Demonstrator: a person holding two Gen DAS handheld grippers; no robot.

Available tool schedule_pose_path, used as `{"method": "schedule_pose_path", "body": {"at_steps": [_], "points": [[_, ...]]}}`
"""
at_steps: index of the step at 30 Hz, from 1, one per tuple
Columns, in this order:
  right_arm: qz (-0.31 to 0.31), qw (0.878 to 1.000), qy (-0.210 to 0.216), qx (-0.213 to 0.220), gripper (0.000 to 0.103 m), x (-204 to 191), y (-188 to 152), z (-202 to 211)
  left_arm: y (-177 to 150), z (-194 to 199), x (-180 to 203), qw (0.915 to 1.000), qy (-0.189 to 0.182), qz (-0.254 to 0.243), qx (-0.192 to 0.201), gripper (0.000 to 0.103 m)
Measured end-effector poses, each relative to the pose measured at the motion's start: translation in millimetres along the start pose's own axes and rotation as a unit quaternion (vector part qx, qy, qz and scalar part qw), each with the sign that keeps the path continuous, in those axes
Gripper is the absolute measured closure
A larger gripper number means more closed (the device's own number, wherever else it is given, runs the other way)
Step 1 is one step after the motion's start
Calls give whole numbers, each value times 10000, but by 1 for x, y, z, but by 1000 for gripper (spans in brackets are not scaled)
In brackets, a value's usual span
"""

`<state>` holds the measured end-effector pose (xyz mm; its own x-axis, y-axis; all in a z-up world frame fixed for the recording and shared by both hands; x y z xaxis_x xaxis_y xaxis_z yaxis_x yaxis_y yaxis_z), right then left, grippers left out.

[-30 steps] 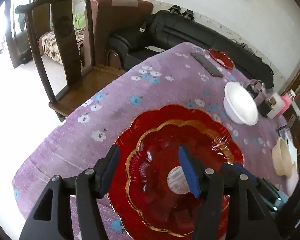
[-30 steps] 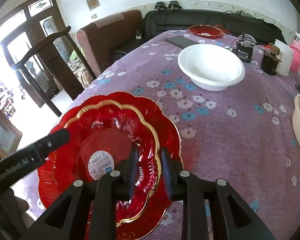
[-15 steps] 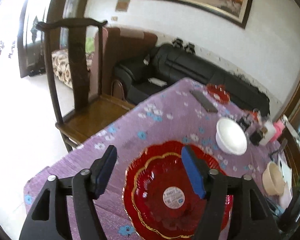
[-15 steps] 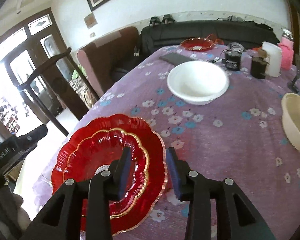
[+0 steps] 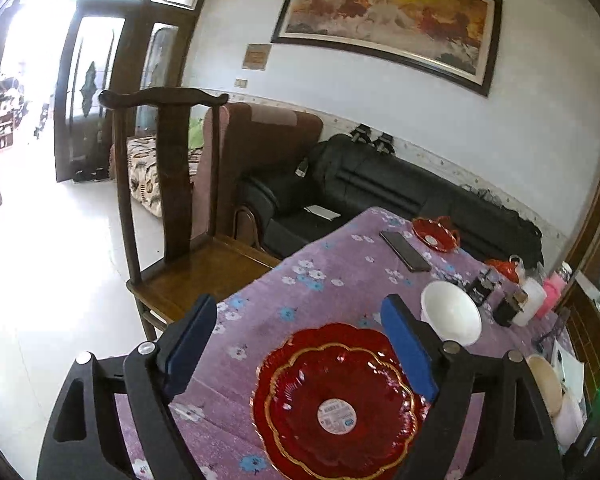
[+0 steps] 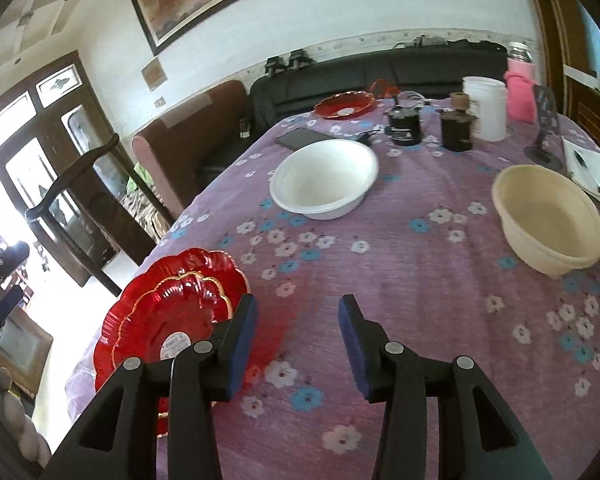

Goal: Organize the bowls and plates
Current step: 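Withdraw the right tool from the stacked plates toward the bowls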

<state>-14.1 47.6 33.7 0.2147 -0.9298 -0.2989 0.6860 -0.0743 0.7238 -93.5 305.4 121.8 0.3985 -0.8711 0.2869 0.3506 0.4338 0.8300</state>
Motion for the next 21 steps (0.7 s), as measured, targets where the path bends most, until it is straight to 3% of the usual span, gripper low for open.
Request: {"method": "schedule_pose_path", "body": {"at_steps": [14,21], "points": [[-602,9968,-374,365,52,90,0,48,-15,21,61,9975,-260,-659,31,19],[-878,9911,-845,537,52,153,4,85,-20,26,88,9940,-469,-986,-59,19]]}}
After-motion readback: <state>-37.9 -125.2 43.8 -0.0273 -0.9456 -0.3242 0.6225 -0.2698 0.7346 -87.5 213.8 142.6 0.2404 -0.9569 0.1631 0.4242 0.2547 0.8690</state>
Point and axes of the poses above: each gripper's, at about its wrist camera, not at the fingertips, and z roughly against the way its jaws point, x to its right, y to its top, the point moved 6 cm from there along -z, roughly the way its jaws point, and after that the axes turned 3 degrees about z, right-handed, at the moved point
